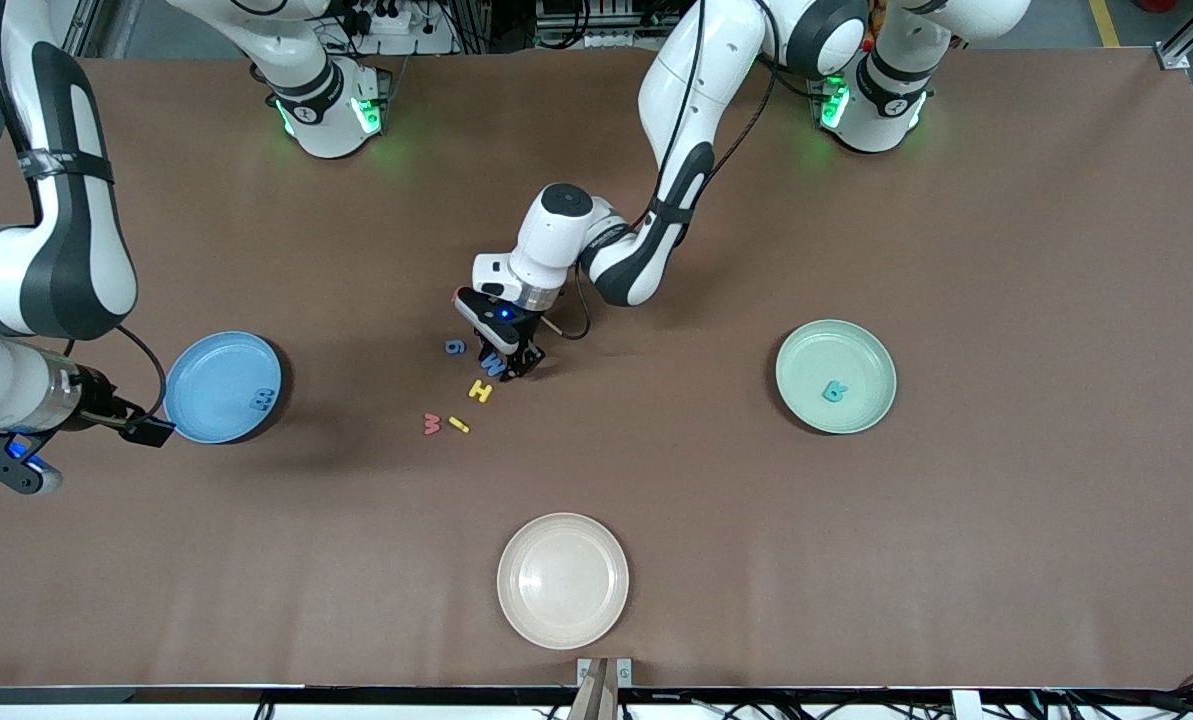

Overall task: Sort upper and lower case letters into plates
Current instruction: 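Lower the left gripper and grasp the blue M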

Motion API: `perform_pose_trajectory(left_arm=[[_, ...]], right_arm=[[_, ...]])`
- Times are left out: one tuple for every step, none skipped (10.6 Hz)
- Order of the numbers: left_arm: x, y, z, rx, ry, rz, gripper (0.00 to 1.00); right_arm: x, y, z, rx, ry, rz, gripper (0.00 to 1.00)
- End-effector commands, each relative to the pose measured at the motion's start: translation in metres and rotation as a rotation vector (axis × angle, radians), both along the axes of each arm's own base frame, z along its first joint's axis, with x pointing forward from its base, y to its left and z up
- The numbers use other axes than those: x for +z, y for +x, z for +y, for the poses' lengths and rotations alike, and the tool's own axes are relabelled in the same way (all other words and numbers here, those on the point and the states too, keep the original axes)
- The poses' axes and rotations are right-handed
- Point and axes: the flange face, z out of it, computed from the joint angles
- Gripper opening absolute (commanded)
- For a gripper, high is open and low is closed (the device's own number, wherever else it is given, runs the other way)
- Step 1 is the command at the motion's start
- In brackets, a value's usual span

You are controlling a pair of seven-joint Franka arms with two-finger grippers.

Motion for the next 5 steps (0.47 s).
perform_pose_trajectory(left_arm=[[-0.006, -0.004, 0.005, -0.015, 0.029, 0.004, 0.32], [-0.005, -0.004, 0.005, -0.015, 0.028, 0.003, 0.28], [-0.005, -0.004, 0.005, -0.015, 0.028, 0.003, 0.27], [-0.001, -0.001, 0.007, -0.014, 0.036, 0.002, 0.27], [0.007, 0.013, 0.015, 0.008, 0.062, 0.019, 0.27]], right_arm=[[0.001, 0.002, 0.005, 0.008, 0.014, -0.002, 1.0], [0.001, 0.003, 0.005, 0.009, 0.014, -0.002, 1.0], [0.001, 0.003, 0.005, 0.007, 0.013, -0.002, 1.0], [0.001, 0.003, 0.006, 0.004, 0.013, -0.003, 1.0], [0.0, 0.004, 0.011, 0.007, 0.014, -0.007, 1.0]])
